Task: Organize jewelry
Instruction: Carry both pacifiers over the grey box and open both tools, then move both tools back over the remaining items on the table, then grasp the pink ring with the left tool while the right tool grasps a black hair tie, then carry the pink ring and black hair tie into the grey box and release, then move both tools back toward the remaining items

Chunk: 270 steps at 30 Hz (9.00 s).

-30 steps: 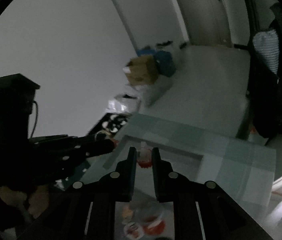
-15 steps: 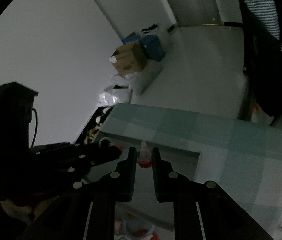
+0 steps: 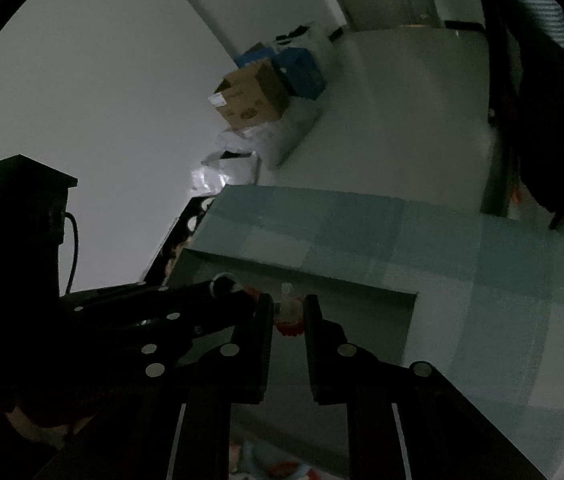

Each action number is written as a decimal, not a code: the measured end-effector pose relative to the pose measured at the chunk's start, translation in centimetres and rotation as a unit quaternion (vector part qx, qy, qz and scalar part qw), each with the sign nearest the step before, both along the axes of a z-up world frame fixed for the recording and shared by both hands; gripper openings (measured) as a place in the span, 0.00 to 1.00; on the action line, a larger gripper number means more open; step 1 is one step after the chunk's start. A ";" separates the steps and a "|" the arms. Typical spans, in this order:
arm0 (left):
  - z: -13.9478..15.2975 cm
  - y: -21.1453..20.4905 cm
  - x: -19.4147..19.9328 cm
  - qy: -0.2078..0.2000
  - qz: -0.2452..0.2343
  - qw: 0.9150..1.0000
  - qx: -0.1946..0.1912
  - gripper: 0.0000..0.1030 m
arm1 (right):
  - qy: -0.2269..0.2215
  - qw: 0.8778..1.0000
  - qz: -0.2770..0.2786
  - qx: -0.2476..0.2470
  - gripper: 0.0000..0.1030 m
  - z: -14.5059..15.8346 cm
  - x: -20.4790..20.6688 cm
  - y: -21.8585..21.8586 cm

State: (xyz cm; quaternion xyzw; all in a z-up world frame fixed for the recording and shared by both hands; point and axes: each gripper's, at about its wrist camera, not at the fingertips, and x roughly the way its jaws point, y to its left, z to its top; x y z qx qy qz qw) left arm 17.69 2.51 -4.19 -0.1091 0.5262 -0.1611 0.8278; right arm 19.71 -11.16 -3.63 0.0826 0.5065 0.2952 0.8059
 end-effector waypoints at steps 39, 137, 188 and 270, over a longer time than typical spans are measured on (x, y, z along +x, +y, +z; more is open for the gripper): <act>4.4 1.8 -11.8 -0.109 0.052 0.990 0.068 0.67 | -0.148 0.987 -0.052 0.025 0.94 7.6 -12.1 -5.3; -0.7 0.8 -16.1 -0.035 0.069 0.993 0.086 0.45 | -0.056 0.992 0.001 -0.115 0.36 -2.9 -21.7 -3.0; 1.2 0.4 -3.3 -0.047 0.026 0.997 0.046 0.45 | -0.028 0.996 -0.019 0.079 0.35 3.1 -2.4 -3.2; -1.1 0.4 -11.5 0.002 -0.005 1.000 0.022 0.65 | -0.055 0.995 -0.084 0.006 0.90 4.0 -13.4 -7.9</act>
